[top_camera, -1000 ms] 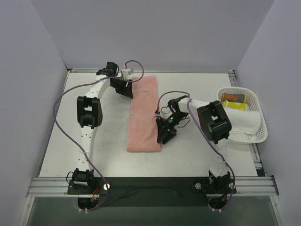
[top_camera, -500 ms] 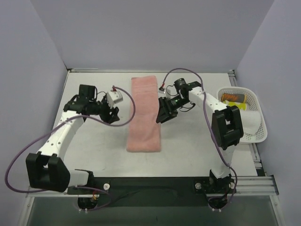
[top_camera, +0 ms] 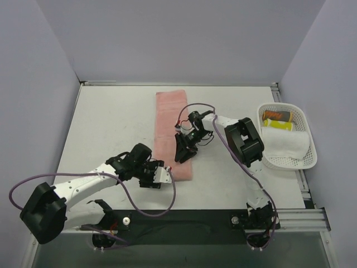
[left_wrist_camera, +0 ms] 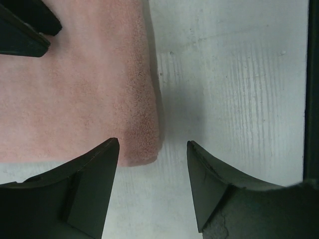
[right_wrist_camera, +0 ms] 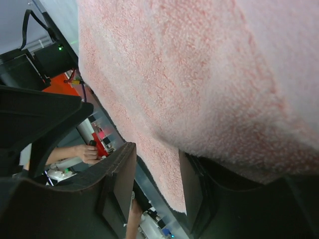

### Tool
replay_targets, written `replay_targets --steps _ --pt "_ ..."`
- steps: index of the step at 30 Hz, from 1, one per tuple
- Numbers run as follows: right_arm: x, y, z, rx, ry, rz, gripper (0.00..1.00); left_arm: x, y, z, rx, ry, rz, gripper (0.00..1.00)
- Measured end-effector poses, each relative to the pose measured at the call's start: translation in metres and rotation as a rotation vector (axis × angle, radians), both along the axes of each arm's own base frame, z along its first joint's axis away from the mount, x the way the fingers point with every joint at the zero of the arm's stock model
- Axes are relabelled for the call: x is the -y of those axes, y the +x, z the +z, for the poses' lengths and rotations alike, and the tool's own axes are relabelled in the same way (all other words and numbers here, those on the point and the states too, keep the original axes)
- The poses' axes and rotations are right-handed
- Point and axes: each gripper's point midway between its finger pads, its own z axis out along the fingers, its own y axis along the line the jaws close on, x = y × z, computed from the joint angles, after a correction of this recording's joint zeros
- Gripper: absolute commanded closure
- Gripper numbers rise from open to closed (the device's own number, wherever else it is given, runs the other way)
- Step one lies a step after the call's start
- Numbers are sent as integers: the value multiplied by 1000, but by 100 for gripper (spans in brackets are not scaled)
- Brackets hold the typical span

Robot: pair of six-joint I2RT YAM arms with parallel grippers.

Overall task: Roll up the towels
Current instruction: Roll the towel

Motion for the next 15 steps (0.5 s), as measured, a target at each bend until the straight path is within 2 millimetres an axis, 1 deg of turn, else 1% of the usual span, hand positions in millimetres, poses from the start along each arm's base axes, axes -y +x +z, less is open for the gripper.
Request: replay_targets --steps 2,6,8,9,10,11,12,13,14,15 --pt "1 2 0 1 -2 -5 60 3 1 -9 22 20 -13 34" --pt "2 2 0 1 -3 -6 60 5 14 -31 53 74 0 37" --pt "2 2 0 1 -3 -6 60 5 17 -40 59 96 -1 50" --pt "2 2 0 1 -4 -6 62 9 18 -41 66 94 -7 56" --pt "2 2 -1 3 -6 -5 62 11 20 -42 79 96 -11 65" --pt "2 2 -1 4 -7 -5 64 13 21 -42 83 98 -18 77" --pt "2 2 -1 4 -7 -5 68 14 21 -43 86 103 -18 83" --pt "3 2 -2 9 -11 -2 72 15 21 -42 87 104 -23 86" --pt "4 1 -3 12 -14 -1 77 15 21 -41 83 106 -23 93" --pt "5 0 -5 14 -19 0 86 15 19 -40 65 107 -24 97"
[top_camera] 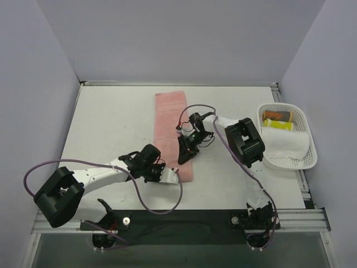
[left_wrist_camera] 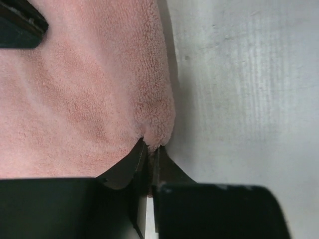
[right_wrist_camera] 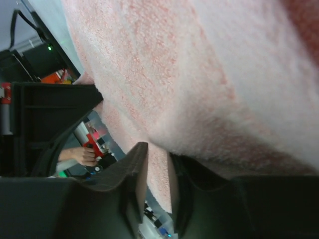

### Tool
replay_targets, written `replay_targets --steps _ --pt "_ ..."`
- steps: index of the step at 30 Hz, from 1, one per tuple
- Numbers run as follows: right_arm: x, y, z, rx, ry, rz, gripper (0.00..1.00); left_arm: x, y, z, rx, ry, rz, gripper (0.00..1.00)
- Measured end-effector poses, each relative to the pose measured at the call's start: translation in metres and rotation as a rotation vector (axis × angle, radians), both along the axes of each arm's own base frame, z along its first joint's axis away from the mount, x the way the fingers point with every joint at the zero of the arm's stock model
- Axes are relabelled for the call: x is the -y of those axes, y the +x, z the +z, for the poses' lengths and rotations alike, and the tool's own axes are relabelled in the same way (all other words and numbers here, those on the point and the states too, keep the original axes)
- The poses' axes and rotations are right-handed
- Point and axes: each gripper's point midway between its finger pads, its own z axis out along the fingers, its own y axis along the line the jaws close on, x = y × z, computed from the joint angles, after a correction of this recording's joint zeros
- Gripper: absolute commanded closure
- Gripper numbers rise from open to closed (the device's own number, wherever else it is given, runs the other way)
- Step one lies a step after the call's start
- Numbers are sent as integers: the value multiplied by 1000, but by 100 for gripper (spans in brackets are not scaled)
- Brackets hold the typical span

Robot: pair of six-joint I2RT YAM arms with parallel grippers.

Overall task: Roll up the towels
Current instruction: Roll the towel

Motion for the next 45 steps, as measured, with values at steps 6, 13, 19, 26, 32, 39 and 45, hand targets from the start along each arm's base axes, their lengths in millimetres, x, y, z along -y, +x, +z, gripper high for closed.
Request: replay_targets --steps 6,13,19,26,32,39,45 --pt "16 -16 2 21 -39 11 85 6 -26 21 -190 -13 12 100" --pt "20 32 49 189 27 -55 82 17 -41 57 -393 -71 61 100" --pt "21 63 58 277 33 -84 79 16 -28 62 -590 -96 182 100" --pt "6 43 10 216 -31 2 82 14 32 75 -748 -195 393 98" --pt "7 35 2 177 -34 9 70 15 77 70 -847 -247 538 95" --pt "20 56 21 225 -25 -49 51 12 98 24 -996 -199 704 92" --pt "50 86 67 315 16 -164 55 15 106 9 -1039 -169 768 87"
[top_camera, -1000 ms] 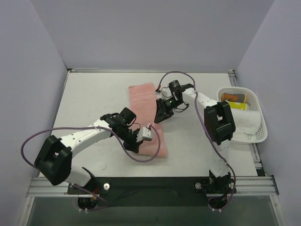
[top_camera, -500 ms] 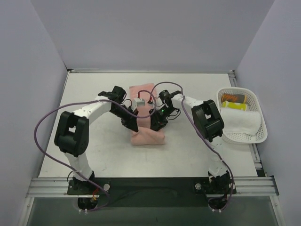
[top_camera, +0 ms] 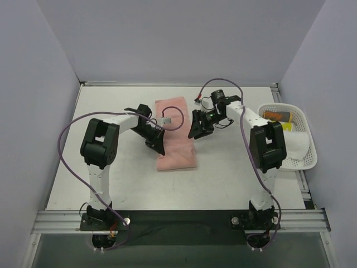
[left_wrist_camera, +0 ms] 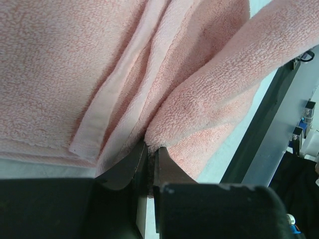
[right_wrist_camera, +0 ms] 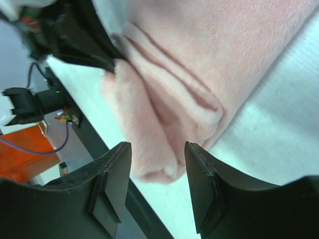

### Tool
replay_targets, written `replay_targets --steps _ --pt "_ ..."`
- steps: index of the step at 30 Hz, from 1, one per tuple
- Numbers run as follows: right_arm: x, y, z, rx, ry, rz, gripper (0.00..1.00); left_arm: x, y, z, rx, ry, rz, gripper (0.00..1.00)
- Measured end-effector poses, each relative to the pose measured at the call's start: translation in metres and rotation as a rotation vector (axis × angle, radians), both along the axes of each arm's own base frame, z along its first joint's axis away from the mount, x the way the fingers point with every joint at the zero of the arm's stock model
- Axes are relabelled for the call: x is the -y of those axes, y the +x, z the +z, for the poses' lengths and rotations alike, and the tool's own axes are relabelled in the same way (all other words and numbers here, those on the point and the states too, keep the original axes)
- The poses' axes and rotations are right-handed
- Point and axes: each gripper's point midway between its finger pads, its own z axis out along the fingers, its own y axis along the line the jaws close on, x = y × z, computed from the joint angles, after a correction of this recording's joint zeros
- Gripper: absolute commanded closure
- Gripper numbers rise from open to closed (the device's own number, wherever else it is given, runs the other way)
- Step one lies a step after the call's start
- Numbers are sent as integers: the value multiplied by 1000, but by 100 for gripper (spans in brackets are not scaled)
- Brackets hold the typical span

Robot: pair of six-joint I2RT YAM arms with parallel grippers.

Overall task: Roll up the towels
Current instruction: Roll the towel

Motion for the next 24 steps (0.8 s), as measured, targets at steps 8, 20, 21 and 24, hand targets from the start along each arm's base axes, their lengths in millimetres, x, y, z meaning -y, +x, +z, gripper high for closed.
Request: replay_targets --steps 8,20,21,24 --pt "-19 -43 36 -32 107 55 61 1 7 -3 -23 24 34 83" --pt "-20 -69 -51 -291 -7 -12 72 -11 10 -2 -35 10 76 54" --pt "-19 -69 -54 -326 0 -28 72 -15 10 0 -31 2 83 52" --pt "-19 -70 -54 -370 13 -50 73 -37 10 6 15 9 110 50"
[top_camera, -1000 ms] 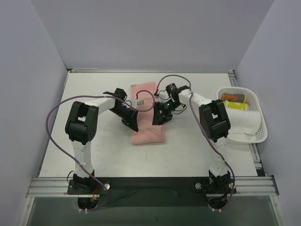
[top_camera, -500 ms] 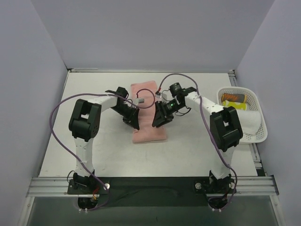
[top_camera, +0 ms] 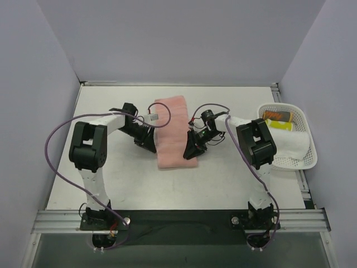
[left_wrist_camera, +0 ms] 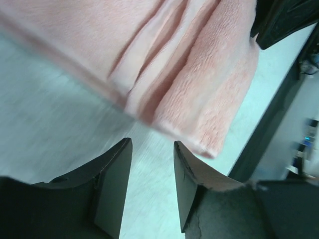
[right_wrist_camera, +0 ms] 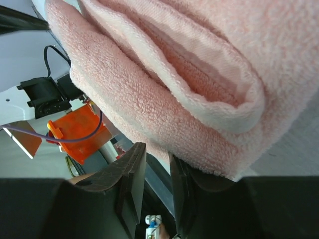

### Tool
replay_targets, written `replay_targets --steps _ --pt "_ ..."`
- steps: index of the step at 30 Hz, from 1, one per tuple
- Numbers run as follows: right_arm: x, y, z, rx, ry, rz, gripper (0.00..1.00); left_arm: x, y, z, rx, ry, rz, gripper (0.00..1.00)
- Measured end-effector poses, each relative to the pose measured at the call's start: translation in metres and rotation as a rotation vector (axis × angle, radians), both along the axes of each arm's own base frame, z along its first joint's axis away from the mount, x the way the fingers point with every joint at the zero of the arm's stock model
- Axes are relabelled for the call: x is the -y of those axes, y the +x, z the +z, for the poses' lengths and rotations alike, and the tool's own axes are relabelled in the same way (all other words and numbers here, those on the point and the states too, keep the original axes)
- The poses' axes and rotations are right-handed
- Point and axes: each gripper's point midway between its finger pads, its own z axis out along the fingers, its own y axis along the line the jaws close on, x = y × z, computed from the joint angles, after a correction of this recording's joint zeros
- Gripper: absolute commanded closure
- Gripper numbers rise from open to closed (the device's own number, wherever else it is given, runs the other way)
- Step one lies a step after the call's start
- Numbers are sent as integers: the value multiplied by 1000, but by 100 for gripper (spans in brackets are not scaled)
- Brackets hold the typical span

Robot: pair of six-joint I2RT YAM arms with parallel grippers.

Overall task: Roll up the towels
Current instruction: Roll the towel

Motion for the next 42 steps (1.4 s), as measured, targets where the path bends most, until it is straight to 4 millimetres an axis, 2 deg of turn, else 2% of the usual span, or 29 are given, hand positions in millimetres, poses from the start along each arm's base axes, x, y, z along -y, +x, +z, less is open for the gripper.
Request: replay_targets --steps 3,6,8,9,10,12,13,15,18,20,24,27,30,32,33,36,38,39,42 --pt "-4 -3 0 -1 -2 8 73 -23 6 13 100 29 20 44" --pt "-9 -7 0 -2 -6 21 73 -35 10 36 267 60 2 35" --pt "-12 -10 0 -2 -8 30 73 -31 4 53 396 81 -51 31" --pt "-13 -11 0 -1 -9 33 75 -26 -1 61 473 94 -95 24" --pt "-14 -11 0 -1 -10 36 77 -16 -8 67 544 101 -151 18" --pt "-15 -12 -1 1 -16 38 78 7 -25 73 687 120 -279 13" --pt "-15 -11 -1 -1 -17 37 78 23 -36 71 768 121 -359 10" --pt "-16 -11 -2 -10 -19 32 78 41 -57 59 865 146 -480 10" --pt "-16 -11 -2 -16 -22 27 79 49 -75 34 937 198 -606 12" --pt "-16 -11 -2 -18 -23 25 79 49 -77 26 971 231 -651 15" --pt "-16 -11 -2 -22 -25 23 81 58 -69 23 1073 263 -700 18" --pt "-16 -11 -3 -25 -25 22 82 62 -65 10 1108 298 -734 26" --pt "-16 -12 -3 -32 -22 20 82 62 -62 -10 1100 349 -773 42" --pt "-16 -11 -3 -34 -21 18 82 63 -56 -11 1119 360 -772 52" --pt "-15 -10 -3 -35 -21 14 82 63 -56 -12 1120 363 -775 66" --pt "-13 -8 -2 -33 -19 9 82 64 -52 -11 1105 363 -769 85" --pt "-11 -6 -1 -22 -23 12 81 67 -50 -9 1047 334 -770 93" --pt "-9 -3 0 -2 -28 17 80 68 -49 -8 1016 314 -768 100" --pt "4 12 11 117 -58 20 65 69 -47 -6 906 255 -753 100"
